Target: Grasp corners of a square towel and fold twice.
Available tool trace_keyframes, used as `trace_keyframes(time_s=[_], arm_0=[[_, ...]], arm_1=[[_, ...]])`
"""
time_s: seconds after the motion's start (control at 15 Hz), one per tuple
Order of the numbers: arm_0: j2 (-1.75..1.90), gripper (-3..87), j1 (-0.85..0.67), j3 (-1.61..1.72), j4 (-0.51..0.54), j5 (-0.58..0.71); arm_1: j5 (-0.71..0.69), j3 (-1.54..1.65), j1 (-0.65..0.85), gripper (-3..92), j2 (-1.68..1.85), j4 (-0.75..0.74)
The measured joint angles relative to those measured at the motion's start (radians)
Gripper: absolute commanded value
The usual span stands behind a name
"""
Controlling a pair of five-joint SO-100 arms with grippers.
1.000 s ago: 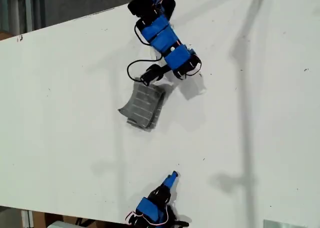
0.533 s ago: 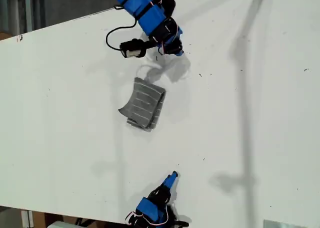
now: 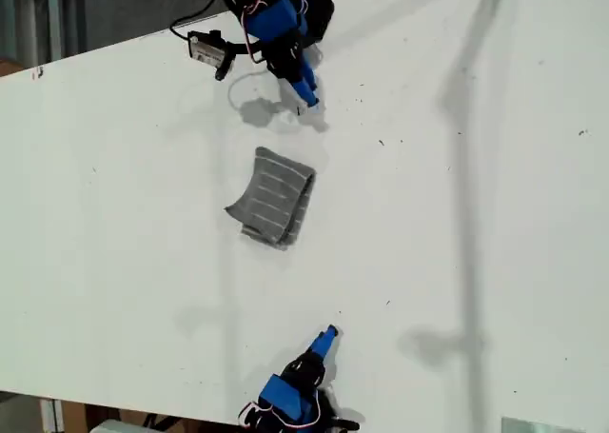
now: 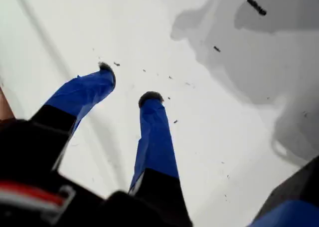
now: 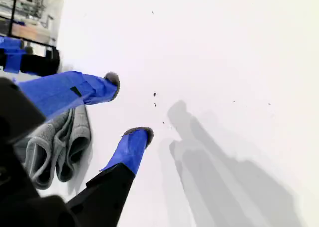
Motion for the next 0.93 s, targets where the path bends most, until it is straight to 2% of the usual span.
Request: trace_keyframes(time_s=[0.27,0.47,0.6,0.93], arm_0=[[0.000,17.3,0.000,0.000,0.000,0.000],[0.000,17.3,0.000,0.000,0.000,0.000],[0.000,17.3,0.000,0.000,0.000,0.000],[0.000,17.3,0.000,0.000,0.000,0.000]], arm_1=[[-0.052,0.041,0.282,10.0,0.089,0.002],[-0.124,0.086,0.252,10.2,0.092,0.031],[-0.135,0.086,0.199,10.2,0.092,0.046],[-0.135,0.086,0.187,10.3,0.092,0.057]])
